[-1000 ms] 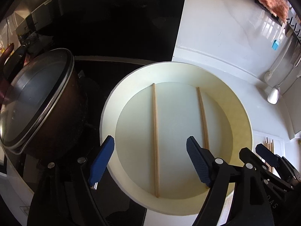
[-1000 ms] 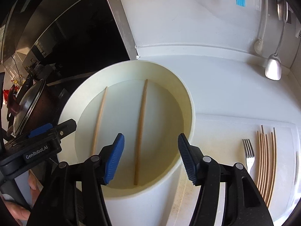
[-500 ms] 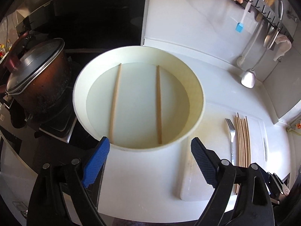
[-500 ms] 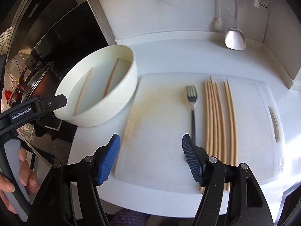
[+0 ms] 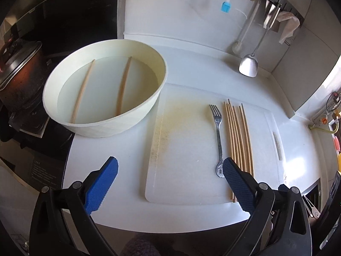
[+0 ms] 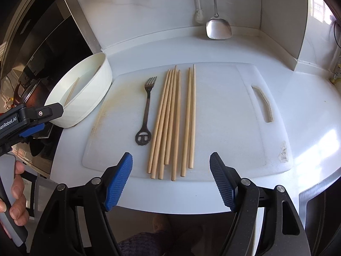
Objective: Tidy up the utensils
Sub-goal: 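Move the left tool back toward the steel fork on the board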
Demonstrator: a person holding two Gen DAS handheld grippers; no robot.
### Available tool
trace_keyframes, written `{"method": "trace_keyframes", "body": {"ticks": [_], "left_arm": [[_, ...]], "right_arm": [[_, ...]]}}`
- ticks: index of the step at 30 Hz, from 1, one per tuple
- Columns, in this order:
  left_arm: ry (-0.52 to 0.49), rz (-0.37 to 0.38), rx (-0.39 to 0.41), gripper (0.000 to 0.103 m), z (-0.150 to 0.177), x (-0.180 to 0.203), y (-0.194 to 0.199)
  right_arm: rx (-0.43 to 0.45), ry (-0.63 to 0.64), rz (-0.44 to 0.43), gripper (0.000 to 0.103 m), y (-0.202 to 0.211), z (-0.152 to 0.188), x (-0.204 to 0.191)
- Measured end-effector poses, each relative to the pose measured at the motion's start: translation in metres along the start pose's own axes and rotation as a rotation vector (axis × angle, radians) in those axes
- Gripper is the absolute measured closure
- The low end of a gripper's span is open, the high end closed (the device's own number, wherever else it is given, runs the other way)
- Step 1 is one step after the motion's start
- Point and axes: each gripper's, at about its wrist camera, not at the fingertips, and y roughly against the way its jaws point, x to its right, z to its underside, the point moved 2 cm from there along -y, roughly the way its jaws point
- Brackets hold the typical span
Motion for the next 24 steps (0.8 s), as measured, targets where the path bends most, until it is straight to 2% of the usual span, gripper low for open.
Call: {"method": "trace_keyframes", "body": {"ticks": [5,9,11,17,24], "left_arm": [[-0.085,0.013,0.007,0.006,-0.007,0.022,-0.020],[-0.079,0.063,0.006,0.006,-0.011,0.032,-0.040],[-0.084,0.054,0.002,0.006,-0.012,0.038,-0.051],[-0.091,0.024,-0.002,0.006,-0.013,0.053,-0.079],[-0.041,-0.048,0.033,0.006,-0.007,0.057,-0.106]], "right_arm": [[0.034,-0.048,0.095,0.031,-0.002,-0.007,0.015],[0.056,-0.074,0.139,0.031,-0.007,-0.013,0.025],[0.064,-0.094,0.158,0.031,-0.011,-0.018,0.031],[0.069,-0.101,0.162,0.031,-0.035,-0.036,0.043],[0.085,-0.026,0.132,0.032,-0.075,-0.046,0.055]]}}
